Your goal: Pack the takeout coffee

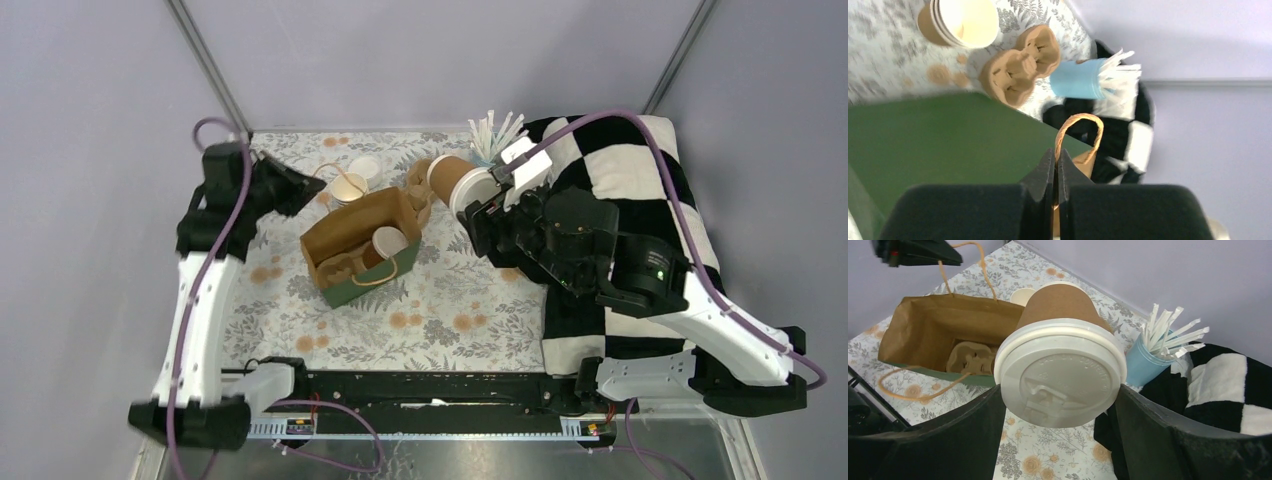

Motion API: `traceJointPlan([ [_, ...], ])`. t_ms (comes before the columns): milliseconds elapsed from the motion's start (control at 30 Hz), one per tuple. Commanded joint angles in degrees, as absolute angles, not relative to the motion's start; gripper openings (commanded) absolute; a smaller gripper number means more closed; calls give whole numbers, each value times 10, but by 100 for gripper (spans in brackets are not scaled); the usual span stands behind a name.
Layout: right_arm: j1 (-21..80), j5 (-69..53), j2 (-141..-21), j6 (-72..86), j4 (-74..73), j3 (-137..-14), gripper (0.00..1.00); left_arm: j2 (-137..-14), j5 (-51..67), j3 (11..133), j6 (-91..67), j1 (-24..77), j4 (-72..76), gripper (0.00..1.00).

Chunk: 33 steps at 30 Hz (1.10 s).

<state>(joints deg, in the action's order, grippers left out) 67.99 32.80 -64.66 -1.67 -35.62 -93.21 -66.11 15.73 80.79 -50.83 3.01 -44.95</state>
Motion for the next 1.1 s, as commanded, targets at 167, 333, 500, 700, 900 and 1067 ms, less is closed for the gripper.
traceJointPlan([
  [167,682,285,-636,-12,-297,-902,42,-493,-45,723,-952,91,-527,0],
  [333,682,276,-635,-14,-289,-896,42,-448,-36,666,-1045,97,-507,0],
  [500,682,264,-641,-8,-285,-897,42,-460,4,646,-1087,97,-342,0],
  [700,682,272,-645,19,-289,-903,42,-489,51,677,-1075,98,-295,0],
  [900,682,276,-662,36,-311,-925,42,-420,17,585,-1139,98,-239,0],
  [1067,682,276,-671,41,-311,-928,42,-374,14,555,-1120,98,-295,0],
])
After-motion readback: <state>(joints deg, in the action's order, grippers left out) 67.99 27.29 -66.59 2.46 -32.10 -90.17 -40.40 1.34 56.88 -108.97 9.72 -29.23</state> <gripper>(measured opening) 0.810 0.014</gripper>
